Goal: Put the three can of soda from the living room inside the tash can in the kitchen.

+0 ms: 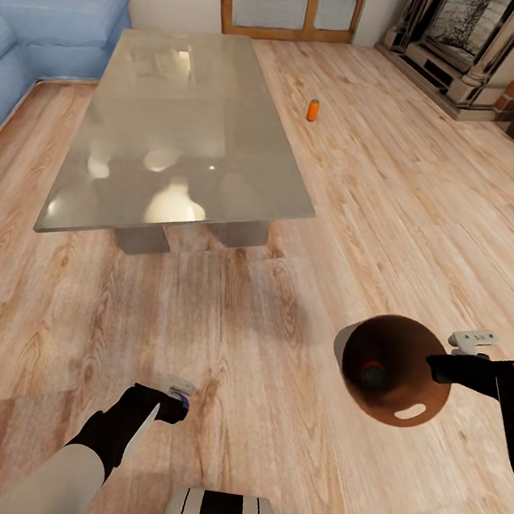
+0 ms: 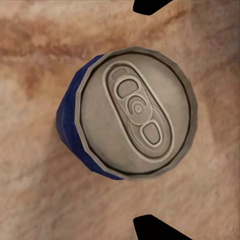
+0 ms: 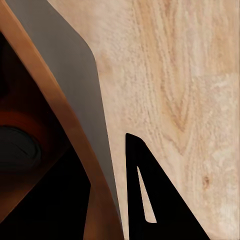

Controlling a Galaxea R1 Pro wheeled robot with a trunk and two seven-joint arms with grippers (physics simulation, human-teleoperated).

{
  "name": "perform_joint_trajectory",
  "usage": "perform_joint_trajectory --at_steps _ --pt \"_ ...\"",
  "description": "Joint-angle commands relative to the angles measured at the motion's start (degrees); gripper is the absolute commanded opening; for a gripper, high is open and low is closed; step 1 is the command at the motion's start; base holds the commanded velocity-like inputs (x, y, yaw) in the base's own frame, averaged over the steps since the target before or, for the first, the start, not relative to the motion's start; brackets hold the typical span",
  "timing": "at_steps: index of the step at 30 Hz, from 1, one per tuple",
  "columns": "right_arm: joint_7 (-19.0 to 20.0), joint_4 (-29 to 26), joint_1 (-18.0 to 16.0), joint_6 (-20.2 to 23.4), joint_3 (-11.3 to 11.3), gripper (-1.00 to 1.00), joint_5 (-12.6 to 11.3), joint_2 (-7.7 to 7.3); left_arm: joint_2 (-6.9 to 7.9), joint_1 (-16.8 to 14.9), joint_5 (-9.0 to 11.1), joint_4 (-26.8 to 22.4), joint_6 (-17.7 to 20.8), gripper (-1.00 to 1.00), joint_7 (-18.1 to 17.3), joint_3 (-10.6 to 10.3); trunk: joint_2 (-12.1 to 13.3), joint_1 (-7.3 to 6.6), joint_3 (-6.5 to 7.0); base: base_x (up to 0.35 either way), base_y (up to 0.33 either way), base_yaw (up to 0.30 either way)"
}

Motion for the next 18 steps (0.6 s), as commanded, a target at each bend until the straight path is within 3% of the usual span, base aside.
perform_joint_trajectory --at_steps 1,11,18 --pt "0.03 0.00 -0.01 0.11 0.02 -1.00 -0.47 0.00 0.00 0.01 -0.02 0.00 0.00 1.00 0.00 0.00 0.00 -0.01 0.00 0.000 0.020 0.000" --pt "-0.04 0.01 0.06 0.11 0.15 -1.00 -0.47 0.00 0.00 0.02 -0.04 -0.04 -0.05 1.00 0.16 0.00 0.00 -0.01 0.00 0.004 0.006 0.000" --pt "-0.06 0.02 0.10 0.11 0.65 -1.00 -0.20 0.02 0.00 0.02 -0.04 -0.08 -0.07 1.00 0.11 0.00 0.00 -0.01 0.00 0.109 0.000 0.000"
